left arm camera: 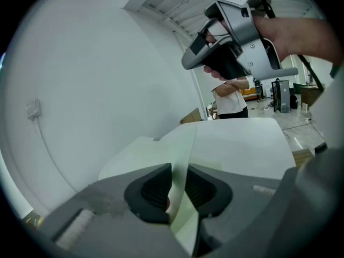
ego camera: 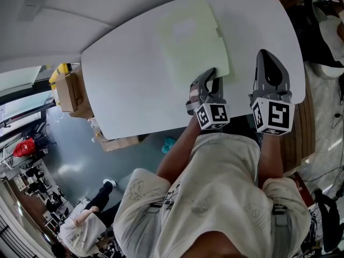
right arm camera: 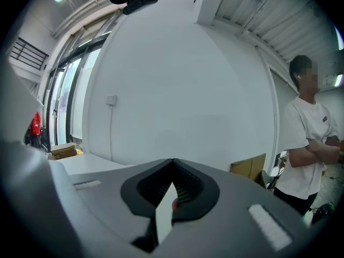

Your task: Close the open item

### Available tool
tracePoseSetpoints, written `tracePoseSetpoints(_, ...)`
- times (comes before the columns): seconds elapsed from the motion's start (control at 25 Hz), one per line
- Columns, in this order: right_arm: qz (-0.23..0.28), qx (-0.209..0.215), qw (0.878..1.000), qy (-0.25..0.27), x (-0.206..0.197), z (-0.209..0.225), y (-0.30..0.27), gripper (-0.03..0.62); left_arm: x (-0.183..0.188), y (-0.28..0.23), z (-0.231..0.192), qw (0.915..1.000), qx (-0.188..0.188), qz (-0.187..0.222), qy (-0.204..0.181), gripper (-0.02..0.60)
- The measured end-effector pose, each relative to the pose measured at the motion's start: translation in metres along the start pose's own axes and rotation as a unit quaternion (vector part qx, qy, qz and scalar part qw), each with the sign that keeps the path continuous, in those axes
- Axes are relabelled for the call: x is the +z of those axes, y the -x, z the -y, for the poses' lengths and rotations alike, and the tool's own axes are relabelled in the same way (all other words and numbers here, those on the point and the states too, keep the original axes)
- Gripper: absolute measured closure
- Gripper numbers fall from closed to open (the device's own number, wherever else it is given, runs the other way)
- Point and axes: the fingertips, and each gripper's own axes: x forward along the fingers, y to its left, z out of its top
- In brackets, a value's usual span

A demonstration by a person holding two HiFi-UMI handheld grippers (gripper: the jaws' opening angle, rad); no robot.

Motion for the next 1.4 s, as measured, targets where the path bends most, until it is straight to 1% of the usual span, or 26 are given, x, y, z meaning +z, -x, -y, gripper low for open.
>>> tracePoseSetpoints(0.4, -0.006, 0.005, 1.000, -0.007, -0.008, 0.013, -0.015, 0.592, -0.020, -0.020, 0.024, 0.9970, -0.030, -0.048, -0.053, 0.499)
tracePoseSetpoints(0.56, -0.011, 0.012, 1.000, -0.008, -0.012, 0.012, -0.023, 0.592, -0.021, -0.022, 0.027, 0.9955, -0.046, -0.056, -0.061, 0.494)
tracePoseSetpoints(0.72, -0.017, 0.021, 1.000, -0.009, -0.015, 0.007, -0.036, 0.592, -0.025, -0.023, 0.027, 0.9919, -0.086, -0.069, -0.062, 0.479)
tracePoseSetpoints(0.84, -0.021, 0.026, 0.999, -0.008, -0.017, 0.004, -0.046, 0.592, -0.025, -0.024, 0.026, 0.9877, -0.125, -0.076, -0.055, 0.468)
tracePoseSetpoints(1.04, -0.023, 0.034, 0.999, -0.006, -0.014, -0.001, -0.055, 0.592, -0.028, -0.021, 0.028, 0.9768, -0.190, -0.086, -0.048, 0.444)
tracePoseSetpoints(1.32, -0.034, 0.047, 0.998, -0.001, -0.019, -0.010, -0.071, 0.592, -0.034, -0.019, 0.034, 0.9608, -0.256, -0.094, -0.049, 0.419)
tracePoseSetpoints(1.4, -0.046, 0.053, 0.998, 0.000, -0.025, -0.013, -0.079, 0.592, -0.034, -0.018, 0.034, 0.9584, -0.266, -0.091, -0.046, 0.416)
